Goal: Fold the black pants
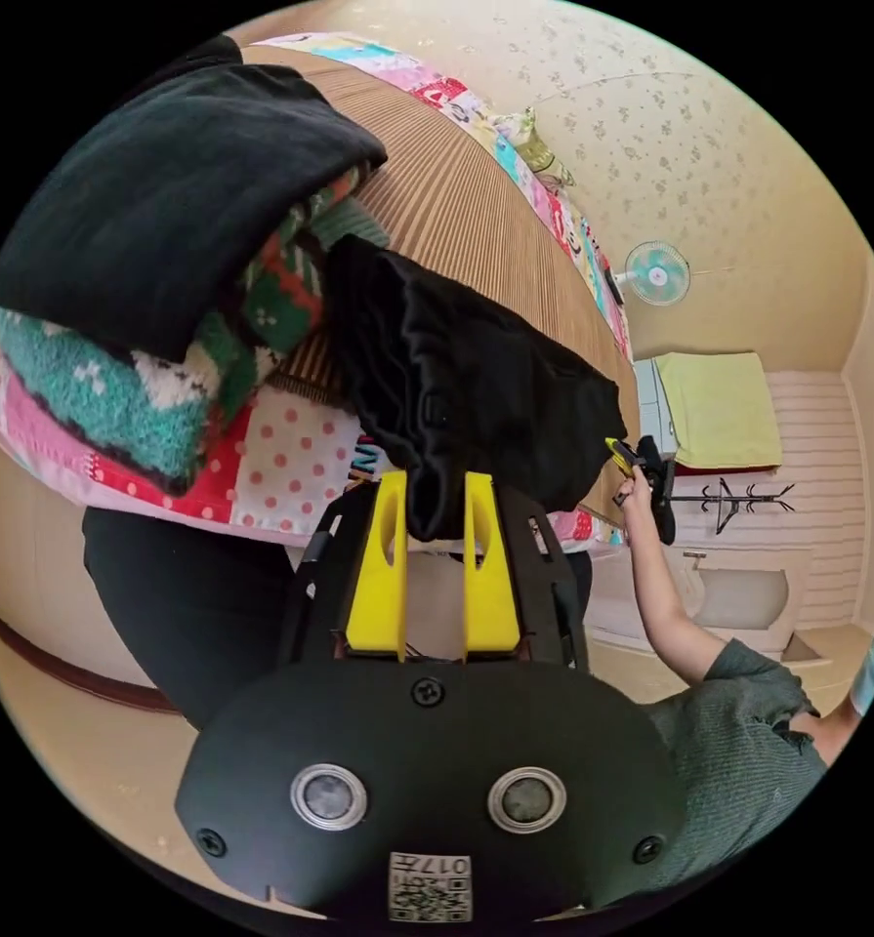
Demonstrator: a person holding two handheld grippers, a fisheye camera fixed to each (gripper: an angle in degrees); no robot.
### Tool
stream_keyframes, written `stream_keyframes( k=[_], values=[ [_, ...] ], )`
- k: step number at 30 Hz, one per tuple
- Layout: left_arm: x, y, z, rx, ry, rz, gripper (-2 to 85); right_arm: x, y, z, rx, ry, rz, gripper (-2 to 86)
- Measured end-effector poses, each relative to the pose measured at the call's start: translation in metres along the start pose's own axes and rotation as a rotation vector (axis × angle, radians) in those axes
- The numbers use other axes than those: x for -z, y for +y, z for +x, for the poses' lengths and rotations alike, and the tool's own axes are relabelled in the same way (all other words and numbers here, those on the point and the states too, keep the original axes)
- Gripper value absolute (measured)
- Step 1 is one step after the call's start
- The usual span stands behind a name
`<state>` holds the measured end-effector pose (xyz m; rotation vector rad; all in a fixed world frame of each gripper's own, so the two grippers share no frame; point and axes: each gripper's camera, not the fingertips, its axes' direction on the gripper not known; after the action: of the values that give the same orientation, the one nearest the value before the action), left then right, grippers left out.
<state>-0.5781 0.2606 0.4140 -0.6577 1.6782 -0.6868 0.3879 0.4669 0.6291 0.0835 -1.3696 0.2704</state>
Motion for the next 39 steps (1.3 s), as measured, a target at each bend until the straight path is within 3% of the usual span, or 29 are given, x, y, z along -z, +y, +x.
stream_keyframes(
  k=[7, 11, 13, 15, 17, 21, 24, 26, 29, 33, 36, 39],
  values=[
    [0.000, 0.010, -0.008, 0.108, -0.117, 0.158, 10.9, 0.029, 0.179, 0.035, -0.077, -0.007, 0.111, 7.3],
    [0.013, 0.024, 0.040, -0.013, -0.306, 0.313, 11.5, 0.078, 0.238, 0.030, -0.029, 0.146, 0.277, 11.7],
    [0.014, 0.020, 0.071, -0.145, -0.290, 0.353, 8.4, 0.101, 0.240, 0.018, 0.027, 0.179, 0.366, 12.4],
    [-0.006, -0.007, 0.116, -0.373, -0.202, 0.242, 8.7, 0.113, 0.227, -0.001, 0.134, 0.182, 0.402, 13.7],
    [-0.037, -0.037, 0.150, -0.533, -0.179, 0.091, 11.8, 0.097, 0.182, -0.031, 0.295, 0.112, 0.243, 17.0],
    [-0.123, -0.081, 0.207, -0.826, -0.400, -0.162, 14.9, 0.029, 0.121, -0.090, 0.548, 0.016, -0.058, 17.6],
    [-0.184, -0.106, 0.200, -0.822, -0.508, -0.380, 13.4, -0.038, 0.100, -0.134, 0.678, 0.171, -0.220, 17.7],
    [-0.212, -0.109, 0.185, -0.780, -0.520, -0.487, 11.5, -0.094, 0.105, -0.158, 0.773, 0.379, -0.363, 13.0],
    [-0.207, -0.096, 0.184, -0.781, -0.542, -0.392, 3.2, -0.141, 0.123, -0.156, 0.811, 0.527, -0.490, 4.2],
    [-0.163, -0.063, 0.192, -0.780, -0.441, -0.209, 0.2, -0.126, 0.137, -0.149, 0.751, 0.528, -0.376, 1.2],
    [-0.128, -0.050, 0.200, -0.766, -0.346, -0.078, -0.2, -0.089, 0.148, -0.152, 0.709, 0.510, -0.180, 0.9],
    [-0.121, -0.061, 0.205, -0.751, -0.318, -0.045, -0.2, -0.057, 0.145, -0.163, 0.699, 0.493, -0.032, 1.3]
  ],
)
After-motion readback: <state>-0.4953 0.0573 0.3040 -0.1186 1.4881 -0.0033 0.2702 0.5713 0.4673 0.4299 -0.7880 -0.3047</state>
